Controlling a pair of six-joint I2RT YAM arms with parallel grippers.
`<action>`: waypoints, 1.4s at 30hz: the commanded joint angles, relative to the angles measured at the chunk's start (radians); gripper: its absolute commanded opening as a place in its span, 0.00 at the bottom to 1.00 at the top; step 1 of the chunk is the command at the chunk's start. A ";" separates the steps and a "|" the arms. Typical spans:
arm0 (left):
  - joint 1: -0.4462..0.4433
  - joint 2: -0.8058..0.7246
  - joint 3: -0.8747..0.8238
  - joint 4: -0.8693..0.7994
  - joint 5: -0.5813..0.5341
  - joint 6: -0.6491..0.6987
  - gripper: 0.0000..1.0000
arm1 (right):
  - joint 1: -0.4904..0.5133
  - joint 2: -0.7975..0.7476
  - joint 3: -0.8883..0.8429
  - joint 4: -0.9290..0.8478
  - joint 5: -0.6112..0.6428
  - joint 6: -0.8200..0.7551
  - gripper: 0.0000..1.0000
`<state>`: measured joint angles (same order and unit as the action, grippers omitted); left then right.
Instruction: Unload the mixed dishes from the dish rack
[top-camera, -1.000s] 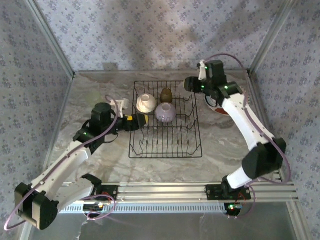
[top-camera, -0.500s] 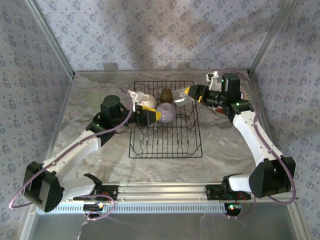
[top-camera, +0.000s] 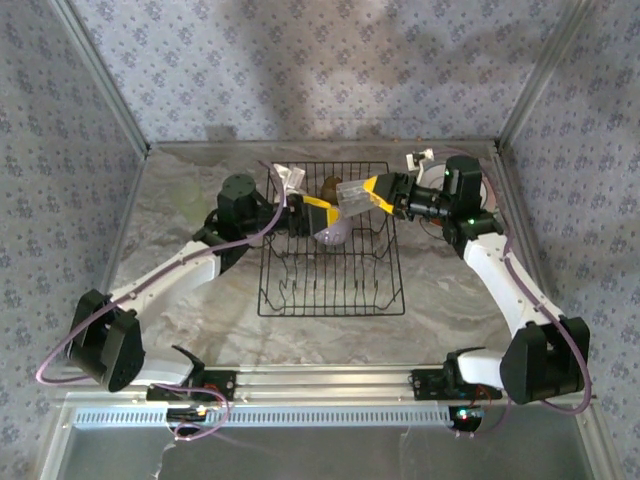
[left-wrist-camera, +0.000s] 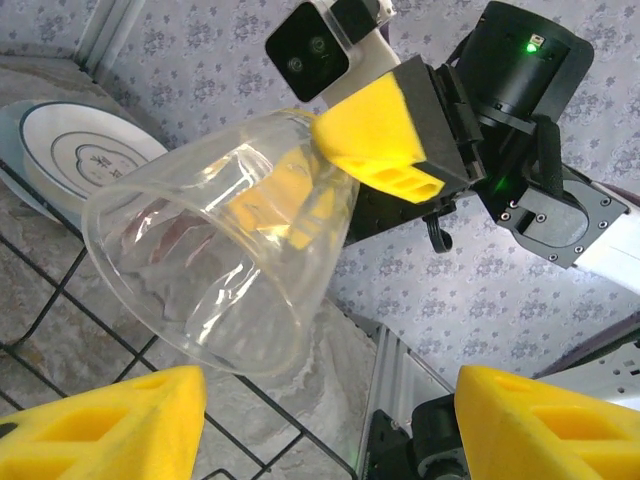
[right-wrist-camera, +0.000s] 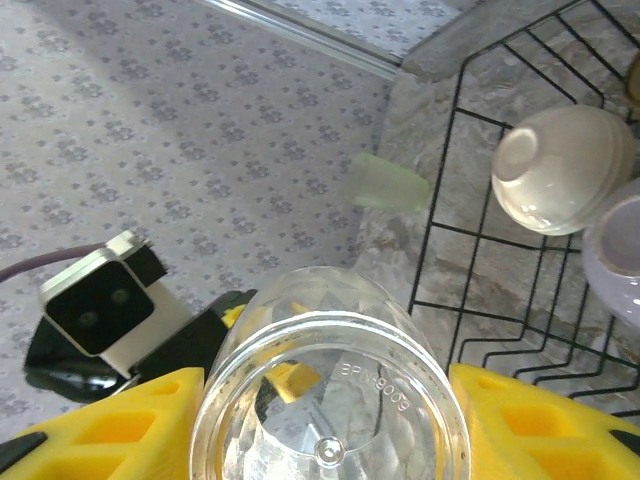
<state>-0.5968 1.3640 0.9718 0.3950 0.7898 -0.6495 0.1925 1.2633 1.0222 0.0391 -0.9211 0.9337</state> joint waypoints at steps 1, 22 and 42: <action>-0.014 0.021 0.048 0.055 0.032 -0.012 0.66 | 0.011 -0.021 -0.013 0.074 -0.051 0.053 0.40; -0.043 0.051 0.063 0.137 -0.004 -0.073 0.37 | 0.053 0.012 -0.050 0.190 -0.064 0.120 0.40; -0.074 -0.012 0.039 0.067 -0.072 -0.064 0.00 | 0.066 0.010 -0.067 0.206 -0.061 0.104 0.89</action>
<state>-0.6563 1.3930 1.0058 0.4629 0.7372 -0.7341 0.2462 1.2770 0.9661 0.2474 -0.9829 1.0687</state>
